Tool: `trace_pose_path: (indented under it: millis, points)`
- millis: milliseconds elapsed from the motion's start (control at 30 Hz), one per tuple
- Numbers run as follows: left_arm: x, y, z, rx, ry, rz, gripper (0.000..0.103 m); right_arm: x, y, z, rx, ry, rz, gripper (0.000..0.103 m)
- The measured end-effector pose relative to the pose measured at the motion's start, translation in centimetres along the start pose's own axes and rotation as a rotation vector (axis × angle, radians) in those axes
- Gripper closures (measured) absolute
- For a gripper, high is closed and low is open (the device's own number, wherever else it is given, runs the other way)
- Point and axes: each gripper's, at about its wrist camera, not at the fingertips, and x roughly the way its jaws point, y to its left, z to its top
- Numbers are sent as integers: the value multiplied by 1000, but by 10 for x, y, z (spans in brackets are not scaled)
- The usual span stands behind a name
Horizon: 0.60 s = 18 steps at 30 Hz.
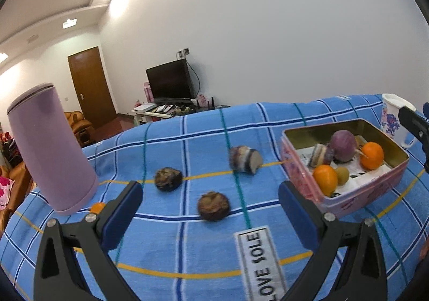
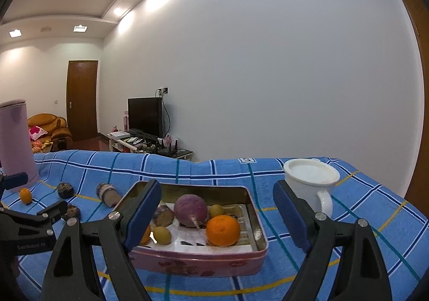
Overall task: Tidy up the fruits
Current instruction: 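Withdraw both tools from the tin toward the remaining fruits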
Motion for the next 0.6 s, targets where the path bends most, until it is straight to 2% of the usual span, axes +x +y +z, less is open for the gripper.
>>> trace_pose_path:
  millis: [200,600]
  points:
    - [-3,25,-1,-3,-15,24,0,-1,17,1,43,22,30,17]
    - [9,84,-2,-49,-11,87,0,4,84,7,38,39,127,17]
